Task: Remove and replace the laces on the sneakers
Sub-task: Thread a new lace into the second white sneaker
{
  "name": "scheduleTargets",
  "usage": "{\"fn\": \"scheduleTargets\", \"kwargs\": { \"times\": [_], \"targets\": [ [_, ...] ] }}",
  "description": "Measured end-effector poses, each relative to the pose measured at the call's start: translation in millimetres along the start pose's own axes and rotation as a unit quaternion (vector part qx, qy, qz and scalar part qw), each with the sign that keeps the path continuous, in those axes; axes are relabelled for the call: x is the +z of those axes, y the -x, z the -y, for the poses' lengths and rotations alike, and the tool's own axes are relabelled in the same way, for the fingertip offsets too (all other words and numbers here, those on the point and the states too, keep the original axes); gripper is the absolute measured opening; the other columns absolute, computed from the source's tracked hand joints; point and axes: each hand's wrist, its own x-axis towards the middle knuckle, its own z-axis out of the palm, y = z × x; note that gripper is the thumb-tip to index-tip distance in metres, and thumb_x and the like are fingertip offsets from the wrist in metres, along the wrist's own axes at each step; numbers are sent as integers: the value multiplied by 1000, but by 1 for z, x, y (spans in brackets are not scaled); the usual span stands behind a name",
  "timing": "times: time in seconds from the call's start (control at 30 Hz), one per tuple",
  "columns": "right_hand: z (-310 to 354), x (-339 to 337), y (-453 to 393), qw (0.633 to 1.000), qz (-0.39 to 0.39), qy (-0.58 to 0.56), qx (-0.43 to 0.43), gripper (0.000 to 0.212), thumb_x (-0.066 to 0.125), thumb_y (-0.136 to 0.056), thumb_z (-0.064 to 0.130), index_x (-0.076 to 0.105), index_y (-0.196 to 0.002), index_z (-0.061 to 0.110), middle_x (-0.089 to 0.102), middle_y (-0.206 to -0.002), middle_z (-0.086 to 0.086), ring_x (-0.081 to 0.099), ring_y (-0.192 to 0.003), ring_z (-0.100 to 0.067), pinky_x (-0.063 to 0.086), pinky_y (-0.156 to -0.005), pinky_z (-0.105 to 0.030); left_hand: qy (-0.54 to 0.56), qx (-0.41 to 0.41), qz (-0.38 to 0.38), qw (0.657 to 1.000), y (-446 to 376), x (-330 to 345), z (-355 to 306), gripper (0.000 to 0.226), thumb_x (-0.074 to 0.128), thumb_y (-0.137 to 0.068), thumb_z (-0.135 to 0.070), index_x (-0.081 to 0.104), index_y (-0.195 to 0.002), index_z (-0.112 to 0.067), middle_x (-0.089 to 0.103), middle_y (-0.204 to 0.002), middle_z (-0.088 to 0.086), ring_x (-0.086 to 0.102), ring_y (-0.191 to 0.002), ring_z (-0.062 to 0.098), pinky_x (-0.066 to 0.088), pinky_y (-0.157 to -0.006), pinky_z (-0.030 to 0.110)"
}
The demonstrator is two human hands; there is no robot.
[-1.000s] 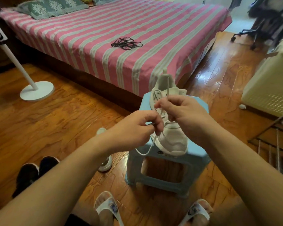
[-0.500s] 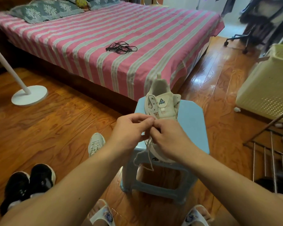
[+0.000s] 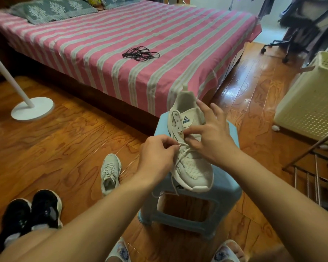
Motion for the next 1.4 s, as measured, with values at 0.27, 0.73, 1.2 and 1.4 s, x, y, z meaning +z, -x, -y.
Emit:
{"fn": "scheduleTargets", "kwargs": {
  "times": [0.27,0.73,1.2,1.4],
  "targets": [
    [2,-3,-4,989,74,-113,60,18,81,-81,28,77,-93,41,3,-167,13,-5,-152,-27,3,-122,-43,-21,19,-23,999,-3,6,1,14,78,-88,-20,75,-77,-28,71,-71,-11,68,-74,9,57,-71,33],
    [4,-5,-7,981,110,-145,72,10,80,-85,19,80,-93,25,2,-168,12,9,-147,-21,7,-112,-21,-48,48,-34,997,-9,3,-3,24,81,-81,-17,59,-76,-24,66,-73,-5,65,-74,17,58,-66,39],
    [8,-11,-9,978,151,-130,65,15,77,-87,23,70,-84,37,-3,-168,10,13,-145,-31,17,-120,-39,-6,9,9,1000,-19,-1,-7,27,83,-78,-15,56,-79,-16,72,-76,6,72,-77,32,61,-71,53],
    [6,-10,-6,979,141,-139,57,16,76,-88,22,74,-86,38,-2,-168,11,14,-145,-28,19,-120,-39,26,12,24,999,-24,-3,-7,33,85,-69,-24,53,-76,-20,72,-79,12,74,-78,34,62,-68,54]
  ]
}}
